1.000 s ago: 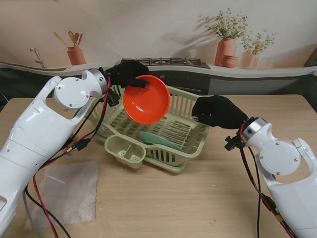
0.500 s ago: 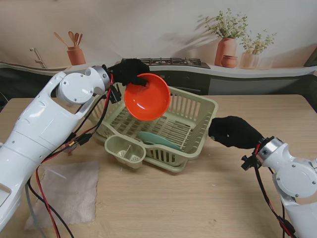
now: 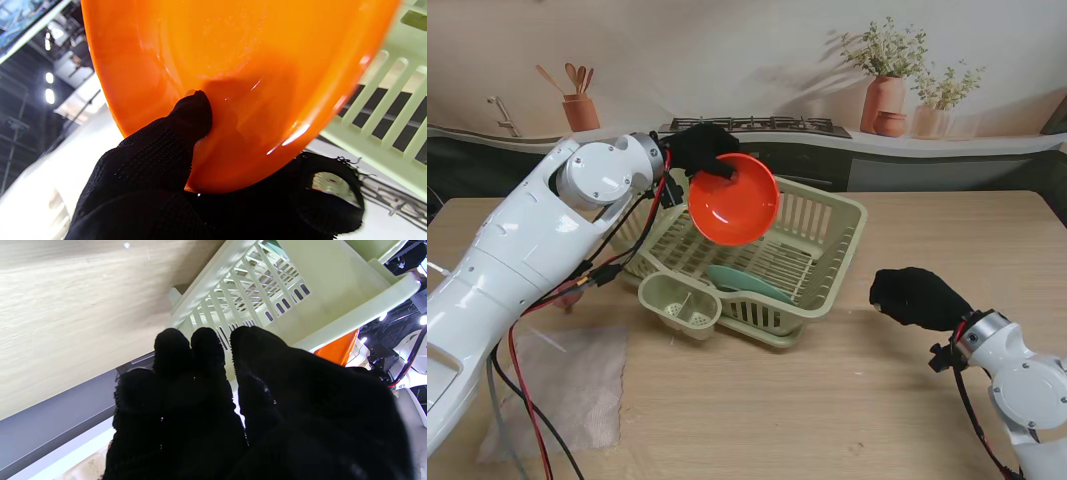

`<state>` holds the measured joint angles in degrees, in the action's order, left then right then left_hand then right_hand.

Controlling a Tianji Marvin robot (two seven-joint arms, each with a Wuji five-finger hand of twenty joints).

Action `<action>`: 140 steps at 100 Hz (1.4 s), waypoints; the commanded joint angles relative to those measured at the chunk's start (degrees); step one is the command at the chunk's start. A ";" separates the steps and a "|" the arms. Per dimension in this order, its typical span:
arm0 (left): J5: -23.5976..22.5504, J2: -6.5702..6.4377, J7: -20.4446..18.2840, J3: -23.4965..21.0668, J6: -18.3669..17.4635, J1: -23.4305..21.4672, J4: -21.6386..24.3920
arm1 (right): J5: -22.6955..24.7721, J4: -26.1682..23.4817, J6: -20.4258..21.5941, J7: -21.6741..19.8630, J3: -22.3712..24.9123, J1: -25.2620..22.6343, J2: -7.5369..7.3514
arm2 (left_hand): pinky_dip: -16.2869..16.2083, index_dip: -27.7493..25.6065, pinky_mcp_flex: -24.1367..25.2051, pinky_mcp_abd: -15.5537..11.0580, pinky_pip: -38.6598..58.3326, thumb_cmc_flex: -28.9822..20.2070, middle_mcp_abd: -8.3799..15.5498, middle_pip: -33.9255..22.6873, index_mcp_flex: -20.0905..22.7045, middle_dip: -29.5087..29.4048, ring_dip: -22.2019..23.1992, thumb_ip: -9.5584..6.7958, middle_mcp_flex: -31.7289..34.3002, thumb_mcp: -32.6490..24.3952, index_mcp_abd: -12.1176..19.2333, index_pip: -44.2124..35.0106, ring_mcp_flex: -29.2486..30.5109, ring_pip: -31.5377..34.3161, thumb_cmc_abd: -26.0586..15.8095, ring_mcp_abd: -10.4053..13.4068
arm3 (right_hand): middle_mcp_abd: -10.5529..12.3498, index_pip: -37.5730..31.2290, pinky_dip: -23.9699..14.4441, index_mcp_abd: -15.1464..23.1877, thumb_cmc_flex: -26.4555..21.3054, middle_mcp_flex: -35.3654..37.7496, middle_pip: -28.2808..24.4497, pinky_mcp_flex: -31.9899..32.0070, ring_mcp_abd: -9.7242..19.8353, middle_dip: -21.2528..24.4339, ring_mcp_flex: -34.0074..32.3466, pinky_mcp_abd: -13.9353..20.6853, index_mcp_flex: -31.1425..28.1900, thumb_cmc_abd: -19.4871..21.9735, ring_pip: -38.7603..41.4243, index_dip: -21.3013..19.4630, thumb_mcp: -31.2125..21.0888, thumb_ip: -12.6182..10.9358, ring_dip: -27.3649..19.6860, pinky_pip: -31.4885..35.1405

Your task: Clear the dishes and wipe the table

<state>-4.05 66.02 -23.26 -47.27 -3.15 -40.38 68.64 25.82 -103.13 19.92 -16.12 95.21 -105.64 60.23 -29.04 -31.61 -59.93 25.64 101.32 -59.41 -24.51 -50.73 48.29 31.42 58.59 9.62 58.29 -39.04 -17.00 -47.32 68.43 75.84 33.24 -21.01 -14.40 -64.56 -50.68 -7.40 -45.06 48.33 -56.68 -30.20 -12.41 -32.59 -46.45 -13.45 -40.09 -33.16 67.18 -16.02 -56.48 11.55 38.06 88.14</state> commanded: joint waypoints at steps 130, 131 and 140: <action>6.23 9.25 -3.41 15.22 -2.00 11.30 -21.28 | -0.68 1.34 -2.25 -1.09 -0.96 -1.46 -0.01 | 0.92 -3.62 -1.39 -8.14 15.59 -5.52 -1.80 -1.62 1.09 1.10 0.91 -0.67 -0.85 -3.76 7.96 -7.42 1.20 2.42 -5.55 -4.54 | -2.38 0.35 -2.07 -0.94 -1.70 2.14 -0.59 -1.25 -1.10 -0.89 -1.95 -0.09 -1.63 -1.23 0.89 -0.12 -3.07 1.96 0.60 2.31; 6.24 9.29 -3.42 15.26 -2.01 11.31 -21.35 | -0.68 1.34 -2.27 -1.11 -0.96 -1.47 -0.01 | 0.92 -3.63 -1.39 -8.12 15.59 -5.50 -1.79 -1.63 1.08 1.10 0.91 -0.66 -0.84 -3.73 7.97 -7.42 1.20 2.42 -5.53 -4.54 | -2.38 0.36 -2.07 -0.93 -1.67 2.13 -0.58 -1.25 -1.10 -0.89 -1.95 -0.11 -1.63 -1.23 0.88 -0.12 -3.06 1.97 0.59 2.31; 6.50 9.73 -3.39 15.61 -1.92 11.38 -21.88 | -0.72 1.30 -2.46 -1.37 -1.00 -1.56 -0.05 | 0.90 -3.66 -1.39 -8.02 15.56 -5.52 -1.78 -1.66 1.09 1.11 0.90 -0.68 -0.80 -3.68 7.98 -7.40 1.20 2.43 -5.49 -4.55 | -2.40 0.40 -2.09 -0.91 -1.66 2.19 -0.54 -1.36 -1.21 -0.92 -2.11 -0.19 -1.68 -1.28 0.84 -0.15 -3.13 1.99 0.57 2.32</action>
<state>2.05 75.02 -25.85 -31.82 -5.12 -29.63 46.84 25.04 -101.66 17.65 -16.46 94.29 -106.70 60.20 -28.90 -32.10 -59.93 25.64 101.33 -59.46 -24.51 -50.82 47.81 31.42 59.07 9.62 58.04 -38.98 -16.98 -47.68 68.38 75.85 33.16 -21.01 -14.64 -64.14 -51.45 -8.18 -45.07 49.29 -56.68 -30.78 -12.42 -32.59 -47.14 -13.68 -41.08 -33.14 67.19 -16.02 -57.76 11.55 38.08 88.16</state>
